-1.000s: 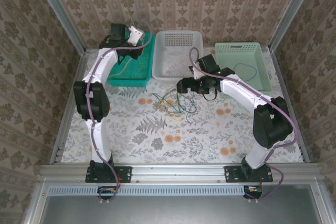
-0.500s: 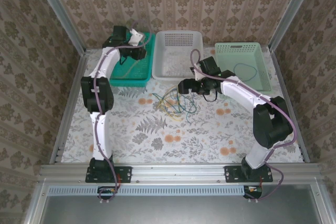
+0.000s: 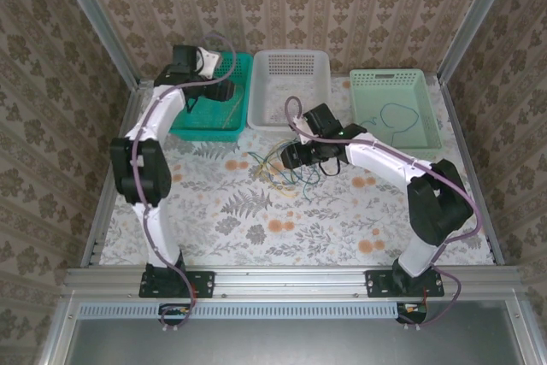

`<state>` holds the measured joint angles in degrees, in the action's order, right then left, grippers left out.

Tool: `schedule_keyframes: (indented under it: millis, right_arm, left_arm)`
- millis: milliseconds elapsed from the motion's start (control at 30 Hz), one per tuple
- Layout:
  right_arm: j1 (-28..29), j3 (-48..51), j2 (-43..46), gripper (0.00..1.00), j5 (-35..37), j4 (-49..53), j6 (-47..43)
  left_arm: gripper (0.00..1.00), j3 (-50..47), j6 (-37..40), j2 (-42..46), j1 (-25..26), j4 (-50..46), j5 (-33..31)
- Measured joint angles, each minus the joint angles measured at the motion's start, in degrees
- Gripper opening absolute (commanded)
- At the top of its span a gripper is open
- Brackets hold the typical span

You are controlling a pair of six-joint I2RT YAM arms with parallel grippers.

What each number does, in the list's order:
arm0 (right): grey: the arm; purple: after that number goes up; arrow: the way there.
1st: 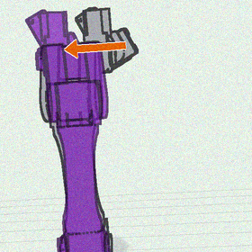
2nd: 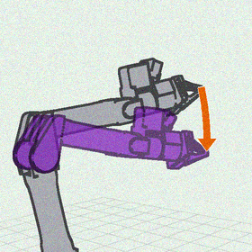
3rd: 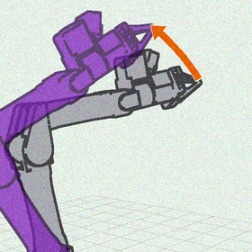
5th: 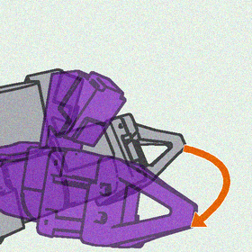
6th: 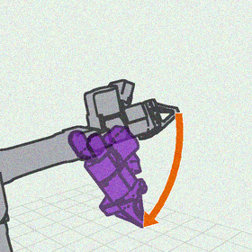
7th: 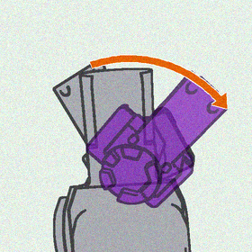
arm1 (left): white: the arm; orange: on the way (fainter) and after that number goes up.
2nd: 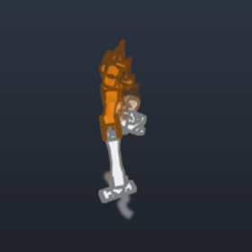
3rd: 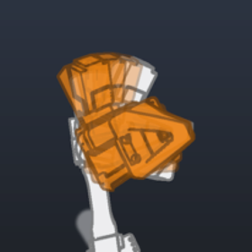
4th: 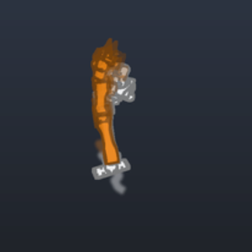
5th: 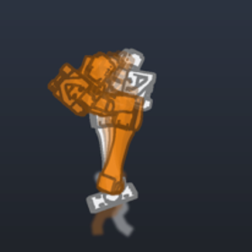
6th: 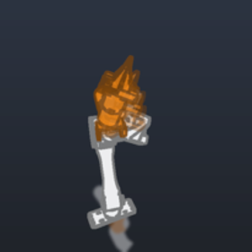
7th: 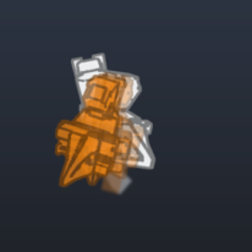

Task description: Untangle the cables

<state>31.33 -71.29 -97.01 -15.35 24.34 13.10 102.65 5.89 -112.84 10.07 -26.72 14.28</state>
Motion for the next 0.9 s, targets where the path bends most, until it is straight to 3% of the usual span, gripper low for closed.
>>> schedule_keyframes:
  millis: [67,233,367,600,900]
  right_arm:
    - [0.7,1.2,0.9,0.6,0.0,-0.2,-0.8]
    - [2.4,1.8,1.1,0.45,-0.7,-0.5,-2.1]
    - [4.5,3.1,1.0,0.44,-1.2,-1.0,-2.8]
    - [7.9,3.5,-0.5,0.41,-1.6,-1.0,-3.9]
    - [9.5,3.4,-3.8,0.39,1.4,-0.2,-4.0]
  left_arm:
    - [0.85,-4.3,-0.9,5.6,0.9,2.5,-0.6]
    - [0.84,-19.2,-4.7,19.1,4.8,9.4,-0.3]
    - [0.83,-32.2,-8.2,26.3,5.9,13.0,1.4]
    - [0.81,-43.0,-10.3,28.5,13.3,13.3,2.5]
    - [0.81,-48.6,-13.1,28.6,13.9,14.7,3.4]
